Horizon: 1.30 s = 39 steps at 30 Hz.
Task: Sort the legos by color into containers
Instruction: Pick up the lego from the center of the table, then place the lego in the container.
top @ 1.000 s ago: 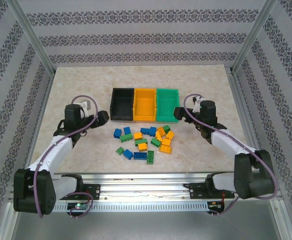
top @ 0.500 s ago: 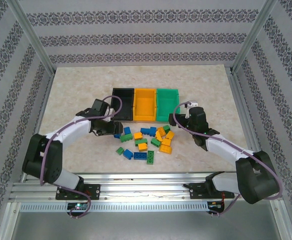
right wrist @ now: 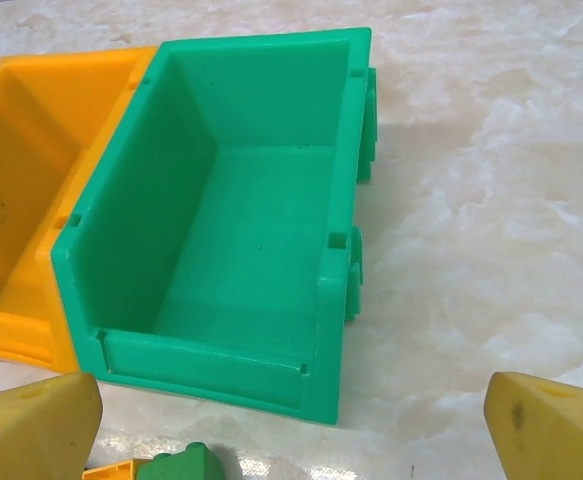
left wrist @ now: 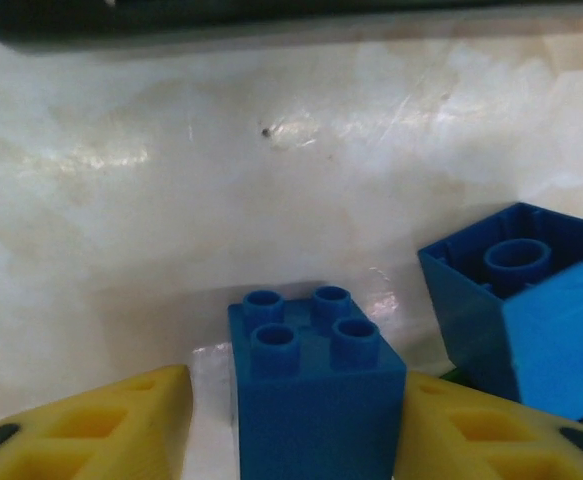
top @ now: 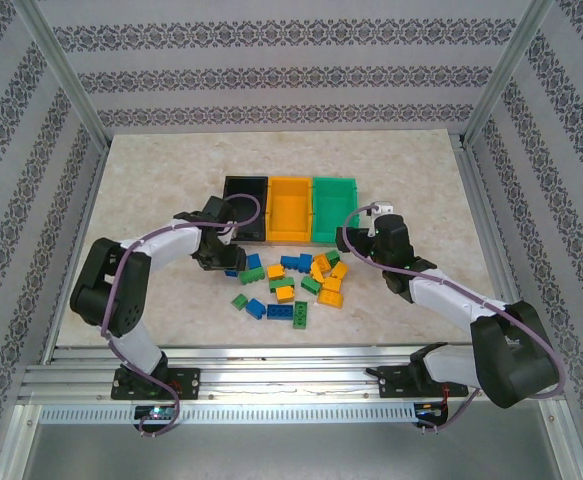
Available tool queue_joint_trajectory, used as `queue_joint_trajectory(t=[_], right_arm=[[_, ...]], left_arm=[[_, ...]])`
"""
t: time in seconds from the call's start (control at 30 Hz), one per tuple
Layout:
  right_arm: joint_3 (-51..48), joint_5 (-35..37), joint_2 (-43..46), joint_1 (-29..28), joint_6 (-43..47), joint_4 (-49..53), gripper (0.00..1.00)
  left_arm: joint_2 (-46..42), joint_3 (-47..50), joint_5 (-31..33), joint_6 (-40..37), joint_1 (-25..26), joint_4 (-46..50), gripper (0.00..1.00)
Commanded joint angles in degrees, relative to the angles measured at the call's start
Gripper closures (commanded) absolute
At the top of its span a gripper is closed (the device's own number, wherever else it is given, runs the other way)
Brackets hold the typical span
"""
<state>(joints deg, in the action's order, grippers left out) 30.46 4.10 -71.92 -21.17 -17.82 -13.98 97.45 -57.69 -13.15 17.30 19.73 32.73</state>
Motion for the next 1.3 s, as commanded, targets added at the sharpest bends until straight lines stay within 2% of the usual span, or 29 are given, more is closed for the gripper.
queue_joint_trajectory(t=[0.0,0.13,0.3,0.5,0.67,0.8,0.9,1.03,1.27], right_arm=[[-0.05,1.82,0.15,-0.72,1.08,-1.49,0.02],[-0.05,2.12,0.30,-0.92,1.21,-1.49,0.02],[0.12,2.19,0.11,-1.13,1.30,-1.49,0.02],[0.40,1.88,-0.53,-1.55,1.30,-1.53,0.02],[0.59,2.23,-0.79,-2.01,1.99,-1.39,0.02],[0.48,2.41,-0.25,-2.12,1.97,-0.86,0.02],[0.01,1.58,1.08,-2.53,-0.02,0.47,0.02],[-0.80,-0.84,3.41,-3.91,-4.70,6.01,0.03],[2.37,-4.61,6.34,-6.46,-12.31,24.36,0.09]], left_arm=[[-0.70,-1.42,1.61,-0.78,0.93,2.60,0.57],[-5.68,-1.61,4.58,-1.14,0.94,2.71,0.65],[-11.23,-4.81,8.94,-3.02,0.91,3.04,0.66],[-5.93,-13.54,12.14,-7.10,0.16,1.70,0.65],[4.26,-23.36,11.09,-8.37,-0.77,3.12,0.59],[8.71,-28.08,9.95,-8.38,-0.82,5.65,0.45],[7.14,-27.10,10.06,-8.92,-0.82,5.39,0.39],[3.76,-25.77,9.31,-10.32,-1.01,6.48,0.37],[-1.02,-22.97,4.56,-10.01,-1.85,7.42,0.37]])
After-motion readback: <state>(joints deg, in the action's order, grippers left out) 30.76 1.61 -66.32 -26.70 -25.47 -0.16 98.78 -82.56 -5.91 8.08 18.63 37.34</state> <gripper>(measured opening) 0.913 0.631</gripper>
